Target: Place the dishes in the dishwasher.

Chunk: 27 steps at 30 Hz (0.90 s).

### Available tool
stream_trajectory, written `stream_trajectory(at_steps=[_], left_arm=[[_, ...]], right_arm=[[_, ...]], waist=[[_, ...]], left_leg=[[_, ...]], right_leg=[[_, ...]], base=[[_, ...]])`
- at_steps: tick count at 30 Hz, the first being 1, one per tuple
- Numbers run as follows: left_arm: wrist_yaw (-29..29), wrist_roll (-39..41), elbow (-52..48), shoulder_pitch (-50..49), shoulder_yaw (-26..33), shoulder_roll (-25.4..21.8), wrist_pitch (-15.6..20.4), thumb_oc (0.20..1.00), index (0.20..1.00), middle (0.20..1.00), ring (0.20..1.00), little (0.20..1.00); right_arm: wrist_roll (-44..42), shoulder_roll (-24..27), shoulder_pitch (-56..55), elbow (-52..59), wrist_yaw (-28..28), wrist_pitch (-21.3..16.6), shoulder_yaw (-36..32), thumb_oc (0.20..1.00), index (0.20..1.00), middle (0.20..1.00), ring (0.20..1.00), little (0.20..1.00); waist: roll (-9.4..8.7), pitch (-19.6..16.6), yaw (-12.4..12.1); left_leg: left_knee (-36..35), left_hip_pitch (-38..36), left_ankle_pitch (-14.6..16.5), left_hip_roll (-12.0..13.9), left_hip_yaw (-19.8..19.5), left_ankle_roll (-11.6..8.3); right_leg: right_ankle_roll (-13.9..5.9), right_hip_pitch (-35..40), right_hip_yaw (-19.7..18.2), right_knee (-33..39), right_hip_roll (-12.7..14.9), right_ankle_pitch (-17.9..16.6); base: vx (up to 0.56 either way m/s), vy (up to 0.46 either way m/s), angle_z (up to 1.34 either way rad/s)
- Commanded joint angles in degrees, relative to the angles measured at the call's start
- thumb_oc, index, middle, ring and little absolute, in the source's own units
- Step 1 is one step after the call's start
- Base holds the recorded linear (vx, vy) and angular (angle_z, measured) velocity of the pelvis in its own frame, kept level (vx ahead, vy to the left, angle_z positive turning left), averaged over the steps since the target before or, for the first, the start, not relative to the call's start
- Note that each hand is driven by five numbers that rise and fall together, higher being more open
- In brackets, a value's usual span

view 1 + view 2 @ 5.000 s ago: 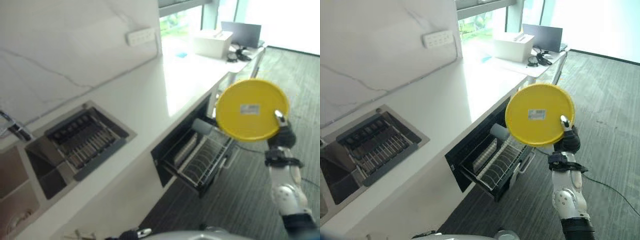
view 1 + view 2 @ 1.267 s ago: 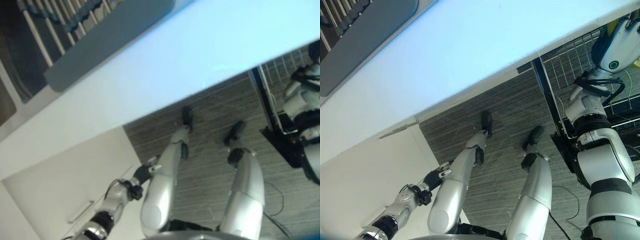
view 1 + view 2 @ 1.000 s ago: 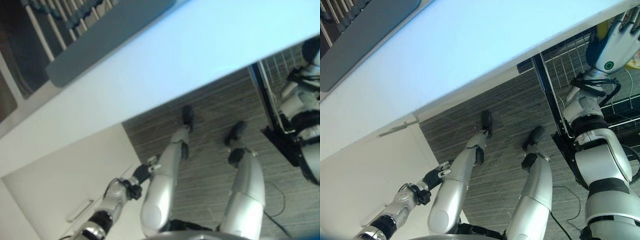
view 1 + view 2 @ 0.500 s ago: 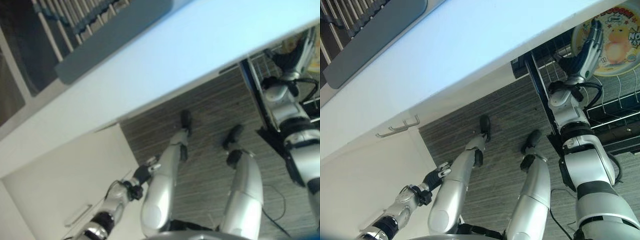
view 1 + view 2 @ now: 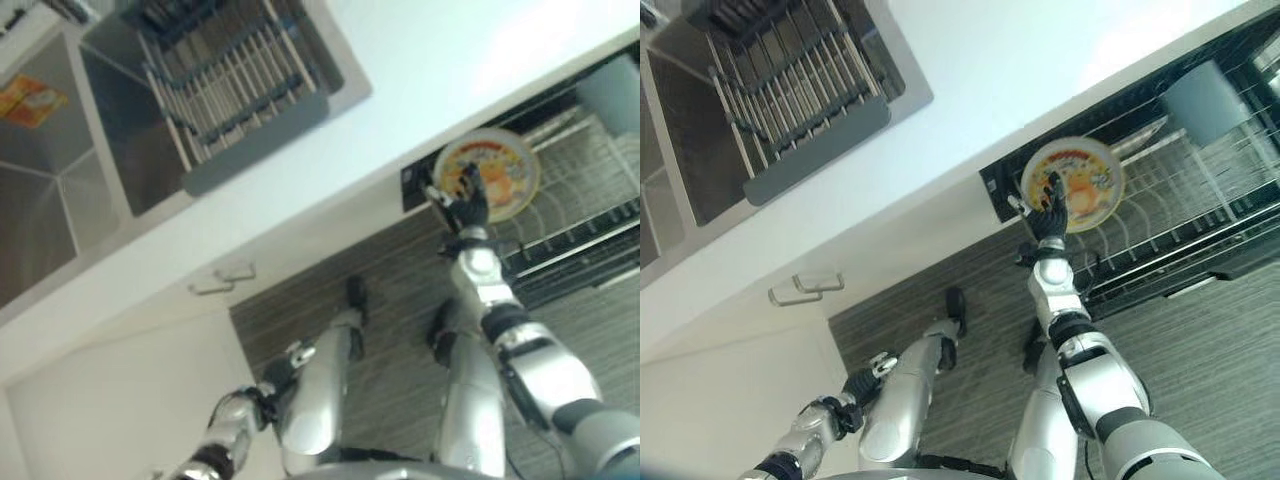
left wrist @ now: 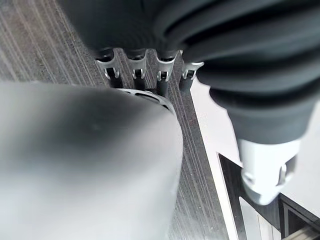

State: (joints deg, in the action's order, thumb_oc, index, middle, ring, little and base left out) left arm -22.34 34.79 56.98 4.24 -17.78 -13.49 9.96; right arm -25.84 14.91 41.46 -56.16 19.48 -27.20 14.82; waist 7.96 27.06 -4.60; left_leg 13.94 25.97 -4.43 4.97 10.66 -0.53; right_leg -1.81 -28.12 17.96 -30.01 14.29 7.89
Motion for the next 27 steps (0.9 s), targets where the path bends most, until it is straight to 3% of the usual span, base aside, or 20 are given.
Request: stream_trajectory(at_steps=[1,7,8,15,18,20,23,24,27], left_arm=[[0.8,-3.3,0.6,-0.8,-2.5,1.4,0.3,1.000,1.000,1.000,1.000,1.000],[3.2,-5.3,4.8,-1.0,-1.6,2.3,0.2,1.000,1.000,1.000,1.000,1.000],[3.6,-5.1,5.4,-1.1,-1.5,2.3,-0.1,1.000,1.000,1.000,1.000,1.000],[5.0,-5.0,9.3,-5.4,0.2,3.9,-0.4,1.000,1.000,1.000,1.000,1.000],[5.6,-5.8,9.5,-7.2,1.4,4.5,-0.8,1.000,1.000,1.000,1.000,1.000],[6.2,-7.0,9.5,-8.5,2.4,4.7,-1.6,1.000,1.000,1.000,1.000,1.000],[6.5,-8.6,9.6,-9.5,3.8,4.6,-2.6,1.000,1.000,1.000,1.000,1.000],[6.2,-10.1,9.1,-10.2,5.2,4.1,-3.3,1.000,1.000,1.000,1.000,1.000],[6.1,-11.8,8.1,-11.1,6.8,3.4,-4.5,1.000,1.000,1.000,1.000,1.000]], right_arm=[[1.2,1.6,2.0,3.7,3.0,-4.5,-1.7,1.000,1.000,1.000,1.000,1.000],[0.1,0.6,-1.1,6.0,5.4,-4.0,-2.1,1.000,1.000,1.000,1.000,1.000],[-0.7,0.4,-1.9,6.5,6.1,-4.1,-2.2,1.000,1.000,1.000,1.000,1.000],[-13.1,-3.0,-10.9,13.1,3.6,-8.1,-4.7,1.000,1.000,1.000,1.000,1.000],[-20.2,-3.7,-15.7,16.8,-2.5,-6.6,-5.4,1.000,1.000,1.000,1.000,1.000],[-24.8,-3.8,-18.5,20.6,-9.5,-2.5,-5.0,1.000,1.000,1.000,1.000,1.000],[-29.3,-3.3,-23.0,25.6,-16.6,-0.6,-5.6,1.000,1.000,1.000,1.000,1.000],[-33.6,-1.6,-26.8,31.4,-19.2,4.4,-6.9,1.000,1.000,1.000,1.000,1.000],[-29.6,1.6,-30.6,38.4,-20.1,7.4,-10.9,1.000,1.000,1.000,1.000,1.000]], waist=[[0.64,2.7,-0.6],[-0.84,2.7,0.6],[-0.76,2.2,0.8],[-3.22,-4.3,2.7],[-4.24,-6.7,3.6],[-5.10,-8.7,4.4],[-5.88,-11.1,5.7],[-6.47,-12.5,7.0],[-7.17,-13.7,8.7]], left_leg=[[-0.7,-5.8,7.2,-0.1,1.6,-0.99],[-3.0,-14.1,7.0,0.3,1.8,-1.18],[-3.6,-14.7,5.8,0.8,2.1,-0.82],[-8.7,-23.5,6.2,0.9,3.1,-0.81],[-10.1,-26.2,6.6,0.8,3.8,-0.58],[-10.7,-28.0,6.8,0.8,4.3,-0.39],[-11.5,-30.4,7.3,1.0,5.1,-0.03],[-12.4,-32.3,7.6,1.1,6.0,0.17],[-13.0,-33.6,8.1,1.2,6.9,0.26]], right_leg=[[-2.02,4.5,-3.6,-1.6,-0.7,5.2],[-1.71,13.6,-3.5,2.1,-1.7,5.1],[-1.10,14.6,-3.1,3.5,-2.4,3.7],[-1.47,24.3,-3.9,11.6,-4.4,2.8],[-1.76,26.8,-4.4,13.7,-4.9,2.6],[-1.91,28.2,-4.9,14.7,-5.4,2.3],[-2.17,29.7,-5.7,15.5,-6.0,2.3],[-2.49,30.9,-6.1,16.4,-6.5,2.2],[-2.86,31.6,-6.4,17.3,-6.9,2.1]], base=[[0.05,-0.032,-0.07],[0.08,-0.012,-0.08],[0.04,-0.001,-0.16],[0.14,0.006,-0.09],[0.12,0.015,-0.14],[0.07,0.012,-0.09],[0.08,-0.010,-0.27],[0.08,-0.061,-0.31],[0.03,-0.080,-0.28]])
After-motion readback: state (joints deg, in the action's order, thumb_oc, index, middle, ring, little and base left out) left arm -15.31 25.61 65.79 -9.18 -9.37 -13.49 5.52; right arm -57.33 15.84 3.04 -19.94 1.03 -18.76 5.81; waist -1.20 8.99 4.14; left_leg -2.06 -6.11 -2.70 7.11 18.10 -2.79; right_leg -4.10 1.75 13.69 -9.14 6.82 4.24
